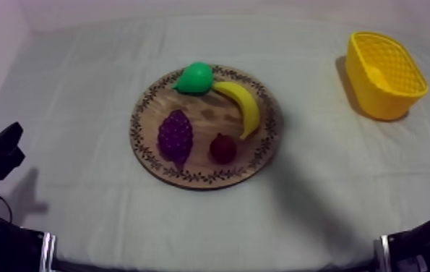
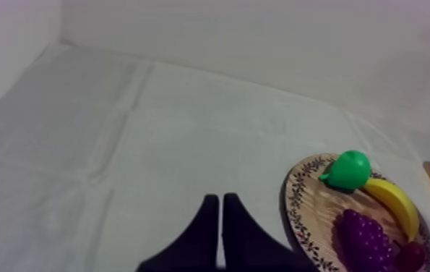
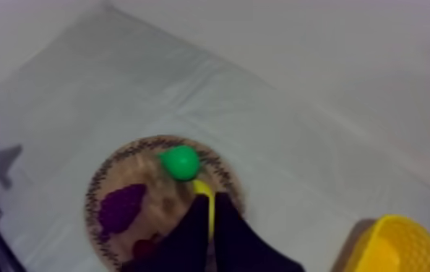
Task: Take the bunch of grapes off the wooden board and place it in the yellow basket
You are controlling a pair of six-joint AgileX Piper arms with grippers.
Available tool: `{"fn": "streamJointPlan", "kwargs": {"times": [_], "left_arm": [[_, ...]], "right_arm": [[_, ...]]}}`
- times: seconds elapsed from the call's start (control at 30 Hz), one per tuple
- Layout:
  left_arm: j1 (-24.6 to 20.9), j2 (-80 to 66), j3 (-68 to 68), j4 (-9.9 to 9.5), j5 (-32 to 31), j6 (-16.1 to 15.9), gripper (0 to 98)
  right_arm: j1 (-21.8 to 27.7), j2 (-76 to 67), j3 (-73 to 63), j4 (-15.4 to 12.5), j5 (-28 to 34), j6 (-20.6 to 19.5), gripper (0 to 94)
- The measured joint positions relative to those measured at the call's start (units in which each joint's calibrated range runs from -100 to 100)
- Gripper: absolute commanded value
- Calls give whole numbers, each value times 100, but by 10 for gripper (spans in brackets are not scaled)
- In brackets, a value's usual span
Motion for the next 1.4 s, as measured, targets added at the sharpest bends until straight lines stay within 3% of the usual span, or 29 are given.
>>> {"fn": "streamJointPlan", "kwargs": {"times": [0.2,0.37,0.57,0.93,1.4], "left_arm": [[0,0,0,0,0,0,1],[0,0,0,0,0,0,1],[0,0,0,0,0,0,1],[0,0,0,0,0,0,1],[0,0,0,0,0,0,1]], "right_arm": [[-434,696,-715,7,750,-497,4],[-596,1199,-1295,-177,1227,-803,4],[-787,1788,-1901,-90,1803,-1255,3],[-984,2808,-2240,-55,1952,-1911,2],[-1058,3716,-2438,-152,1967,-2230,5]]}}
